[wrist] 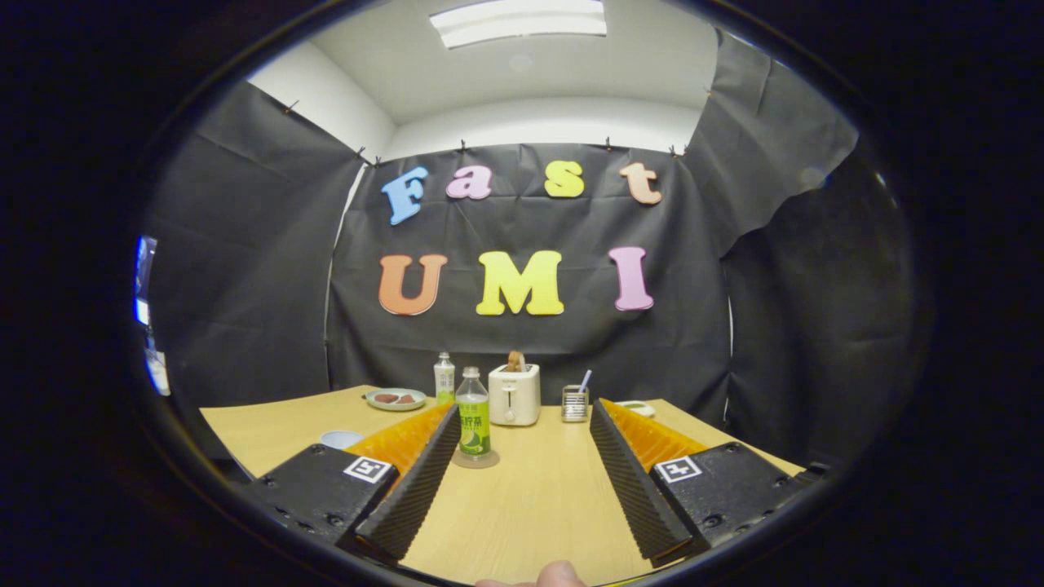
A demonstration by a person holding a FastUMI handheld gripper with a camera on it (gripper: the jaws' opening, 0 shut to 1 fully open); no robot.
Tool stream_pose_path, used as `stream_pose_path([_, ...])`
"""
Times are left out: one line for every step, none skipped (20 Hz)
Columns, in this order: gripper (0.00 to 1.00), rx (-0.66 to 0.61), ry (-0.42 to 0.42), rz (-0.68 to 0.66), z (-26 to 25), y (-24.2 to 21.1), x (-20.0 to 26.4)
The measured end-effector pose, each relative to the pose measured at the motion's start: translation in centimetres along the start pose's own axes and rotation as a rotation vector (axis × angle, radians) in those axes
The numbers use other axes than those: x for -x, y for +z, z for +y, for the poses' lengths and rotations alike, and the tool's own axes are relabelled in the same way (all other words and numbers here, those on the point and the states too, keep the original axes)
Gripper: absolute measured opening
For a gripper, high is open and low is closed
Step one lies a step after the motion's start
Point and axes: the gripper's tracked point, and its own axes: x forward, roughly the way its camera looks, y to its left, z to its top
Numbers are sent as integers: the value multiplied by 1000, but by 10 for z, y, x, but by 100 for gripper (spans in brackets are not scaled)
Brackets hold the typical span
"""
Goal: Take the bottle from table, then pour the juice into the cup, finally place the bottle on the coaster
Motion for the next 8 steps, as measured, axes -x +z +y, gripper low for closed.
stream_pose_path([100, -2, -1, 5, 1, 0, -1])
stream_pose_path([100, -5, 0, 6, 2, -1, -1])
stream_pose_path([100, -6, -1, 6, 3, 0, -2])
stream_pose_path([100, -5, -3, 7, 4, 0, -2])
stream_pose_path([100, -4, -4, 6, 4, -1, -2])
stream_pose_path([100, -4, -4, 5, 5, -1, -3])
stream_pose_path([100, -5, -5, 2, 8, -1, -3])
stream_pose_path([100, -6, -7, -2, 8, -1, -3])
